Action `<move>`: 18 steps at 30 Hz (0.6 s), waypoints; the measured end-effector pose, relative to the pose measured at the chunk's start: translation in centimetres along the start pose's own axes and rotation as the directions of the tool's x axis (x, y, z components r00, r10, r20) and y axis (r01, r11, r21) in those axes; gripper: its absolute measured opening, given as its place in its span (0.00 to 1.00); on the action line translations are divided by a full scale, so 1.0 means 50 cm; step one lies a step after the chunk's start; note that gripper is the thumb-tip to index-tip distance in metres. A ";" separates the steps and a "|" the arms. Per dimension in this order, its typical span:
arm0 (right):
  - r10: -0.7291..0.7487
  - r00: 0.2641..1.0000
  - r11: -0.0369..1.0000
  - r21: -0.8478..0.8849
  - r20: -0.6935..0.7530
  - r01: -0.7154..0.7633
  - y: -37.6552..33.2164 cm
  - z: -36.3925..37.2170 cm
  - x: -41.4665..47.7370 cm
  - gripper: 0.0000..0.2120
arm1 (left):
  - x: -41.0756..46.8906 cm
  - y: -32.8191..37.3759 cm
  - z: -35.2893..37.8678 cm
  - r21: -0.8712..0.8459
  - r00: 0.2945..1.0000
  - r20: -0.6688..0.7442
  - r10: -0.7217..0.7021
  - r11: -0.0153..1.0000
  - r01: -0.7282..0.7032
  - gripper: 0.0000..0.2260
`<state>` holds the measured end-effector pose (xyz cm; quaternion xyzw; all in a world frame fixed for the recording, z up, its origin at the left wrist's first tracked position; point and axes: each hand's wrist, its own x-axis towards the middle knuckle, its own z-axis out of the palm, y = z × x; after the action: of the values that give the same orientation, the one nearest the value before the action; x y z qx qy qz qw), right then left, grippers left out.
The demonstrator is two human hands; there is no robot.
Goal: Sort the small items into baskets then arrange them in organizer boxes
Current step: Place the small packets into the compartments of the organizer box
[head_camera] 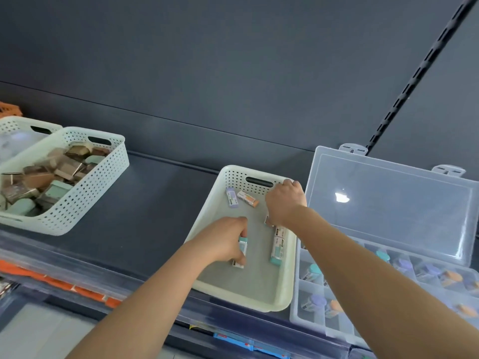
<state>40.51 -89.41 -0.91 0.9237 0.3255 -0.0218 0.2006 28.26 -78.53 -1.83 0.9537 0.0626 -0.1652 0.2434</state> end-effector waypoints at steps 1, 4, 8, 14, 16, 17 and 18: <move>0.005 0.999 0.998 0.055 -0.034 -0.003 0.002 0.001 0.001 0.11 | 0.003 -0.001 0.000 -0.032 1.000 -0.018 0.004 0.999 -0.005 0.18; 0.037 0.993 0.955 0.297 -0.110 -0.002 0.013 -0.004 -0.020 0.10 | 0.008 0.003 -0.001 -0.107 0.995 -0.099 0.024 0.994 -0.034 0.13; 0.176 0.954 0.783 0.622 -0.243 0.014 0.042 -0.010 -0.092 0.07 | -0.007 0.036 -0.013 -0.189 0.947 -0.318 0.053 0.975 -0.118 0.10; 0.379 0.834 0.633 0.770 -0.400 0.081 0.120 -0.003 -0.248 0.10 | -0.057 0.136 -0.009 -0.205 0.800 -0.573 0.176 0.915 -0.348 0.07; 0.438 0.810 0.593 0.802 -0.389 0.065 0.138 0.008 -0.305 0.12 | -0.074 0.178 0.004 -0.178 0.775 -0.583 0.242 0.894 -0.412 0.05; 0.466 0.795 0.571 0.818 -0.388 0.065 0.145 0.014 -0.331 0.12 | -0.082 0.200 0.013 -0.154 0.765 -0.582 0.276 0.887 -0.436 0.04; 0.487 0.781 0.555 0.829 -0.390 0.068 0.152 0.022 -0.356 0.11 | -0.090 0.222 0.023 -0.125 0.757 -0.578 0.304 0.884 -0.451 0.04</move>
<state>31.24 -105.78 3.82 0.9031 0.2036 0.1418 -0.3505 25.94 -88.96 3.66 0.9133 -0.0456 0.1743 0.3652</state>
